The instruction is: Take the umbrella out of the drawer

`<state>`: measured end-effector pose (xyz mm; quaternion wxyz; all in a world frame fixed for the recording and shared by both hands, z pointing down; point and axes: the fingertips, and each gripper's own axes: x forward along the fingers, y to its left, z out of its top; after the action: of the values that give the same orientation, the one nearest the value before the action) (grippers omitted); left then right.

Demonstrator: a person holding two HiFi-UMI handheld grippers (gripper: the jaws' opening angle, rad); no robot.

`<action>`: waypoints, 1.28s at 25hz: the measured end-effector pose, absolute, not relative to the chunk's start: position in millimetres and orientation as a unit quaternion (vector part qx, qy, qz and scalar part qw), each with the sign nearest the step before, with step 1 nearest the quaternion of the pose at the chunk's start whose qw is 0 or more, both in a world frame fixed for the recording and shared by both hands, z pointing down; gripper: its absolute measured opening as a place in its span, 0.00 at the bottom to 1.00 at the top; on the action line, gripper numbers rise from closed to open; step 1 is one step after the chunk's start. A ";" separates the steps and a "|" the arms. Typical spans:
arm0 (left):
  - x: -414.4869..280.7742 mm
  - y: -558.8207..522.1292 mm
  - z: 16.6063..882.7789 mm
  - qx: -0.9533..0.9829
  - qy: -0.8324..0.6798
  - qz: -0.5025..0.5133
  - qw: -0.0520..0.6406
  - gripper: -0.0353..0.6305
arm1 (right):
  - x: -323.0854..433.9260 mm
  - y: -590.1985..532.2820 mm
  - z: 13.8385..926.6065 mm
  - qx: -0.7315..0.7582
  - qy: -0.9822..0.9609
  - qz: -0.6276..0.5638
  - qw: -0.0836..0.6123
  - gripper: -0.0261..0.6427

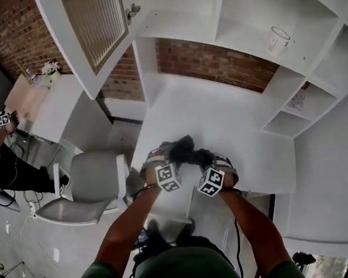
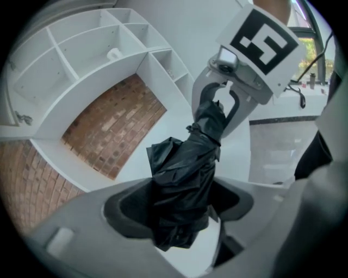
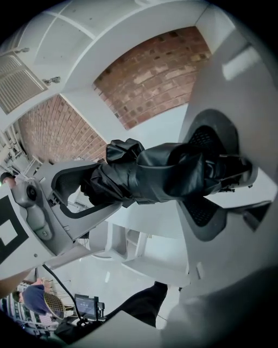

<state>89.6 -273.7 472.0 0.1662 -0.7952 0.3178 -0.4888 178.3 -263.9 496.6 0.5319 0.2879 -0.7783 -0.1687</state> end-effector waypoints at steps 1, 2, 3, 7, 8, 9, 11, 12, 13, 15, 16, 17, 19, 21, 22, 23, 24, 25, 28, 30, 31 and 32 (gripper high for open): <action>90.9 -279.7 477.1 -0.796 0.318 -0.490 0.158 0.53 | 181.0 -271.3 501.2 0.284 -0.776 -0.169 0.537 0.35; 94.8 -286.1 483.0 -0.797 0.315 -0.492 0.152 0.52 | 186.0 -278.3 506.3 0.283 -0.773 -0.167 0.543 0.35; 99.9 -292.1 489.1 -0.799 0.309 -0.494 0.148 0.51 | 191.7 -284.5 511.7 0.282 -0.771 -0.162 0.548 0.35; 102.3 -308.4 509.1 -0.800 0.290 -0.507 0.140 0.49 | 194.8 -302.1 532.2 0.277 -0.765 -0.146 0.563 0.35; 99.3 -311.8 512.6 -0.798 0.288 -0.511 0.140 0.48 | 192.3 -306.4 537.6 0.275 -0.764 -0.141 0.567 0.35; 95.9 -314.9 515.0 -0.796 0.287 -0.514 0.140 0.47 | 190.0 -310.5 543.0 0.273 -0.762 -0.135 0.572 0.36; 89.9 -321.1 515.5 -0.793 0.296 -0.513 0.141 0.38 | 188.2 -318.1 551.1 0.273 -0.758 -0.120 0.580 0.41; 87.2 -325.3 514.0 -0.793 0.303 -0.510 0.141 0.23 | 189.7 -322.9 552.6 0.278 -0.756 -0.115 0.581 0.45; 84.3 -330.0 512.1 -0.793 0.310 -0.506 0.139 0.19 | 192.0 -328.9 551.9 0.288 -0.754 -0.114 0.579 0.42; 77.1 -338.3 508.1 -0.792 0.318 -0.502 0.136 0.19 | 195.3 -339.3 547.9 0.305 -0.752 -0.113 0.573 0.31; 73.1 -340.8 506.0 -0.792 0.321 -0.501 0.135 0.19 | 195.5 -341.2 546.7 0.306 -0.752 -0.110 0.573 0.31; 69.2 -342.4 503.2 -0.792 0.325 -0.499 0.135 0.19 | 195.0 -341.0 546.8 0.305 -0.753 -0.106 0.573 0.34; 61.4 -343.4 495.5 -0.793 0.337 -0.489 0.133 0.19 | 193.9 -337.9 549.1 0.304 -0.757 -0.095 0.571 0.38; 54.3 -342.8 487.1 -0.796 0.350 -0.477 0.128 0.18 | 193.5 -334.1 550.1 0.307 -0.761 -0.088 0.565 0.37; 50.6 -342.6 482.5 -0.798 0.356 -0.471 0.127 0.17 | 193.2 -332.0 549.5 0.308 -0.763 -0.087 0.562 0.36; 46.6 -342.4 477.4 -0.799 0.361 -0.465 0.126 0.16 | 193.2 -329.4 548.7 0.308 -0.764 -0.086 0.561 0.36; 42.8 -341.6 471.5 -0.799 0.366 -0.460 0.125 0.15 | 193.7 -326.3 548.2 0.307 -0.765 -0.084 0.560 0.35; 39.4 -340.0 465.2 -0.800 0.371 -0.454 0.125 0.14 | 194.9 -322.5 548.0 0.307 -0.765 -0.080 0.561 0.35; 32.6 -330.9 445.6 -0.805 0.382 -0.435 0.128 0.08 | 200.8 -311.2 544.5 0.315 -0.764 -0.067 0.559 0.35; 28.5 -323.7 433.6 -0.810 0.387 -0.421 0.129 0.06 | 202.0 -305.9 536.7 0.327 -0.766 -0.058 0.551 0.34; 26.3 -320.4 427.5 -0.812 0.389 -0.414 0.130 0.06 | 201.5 -303.7 531.9 0.333 -0.768 -0.053 0.544 0.34; 23.8 -317.0 420.9 -0.814 0.392 -0.407 0.130 0.06 | 200.7 -301.6 526.7 0.340 -0.771 -0.047 0.537 0.33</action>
<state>23.8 -317.0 420.9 0.1302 -0.8145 0.3922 -0.4073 200.7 -301.6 526.7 0.5370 0.3401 -0.7705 -0.0465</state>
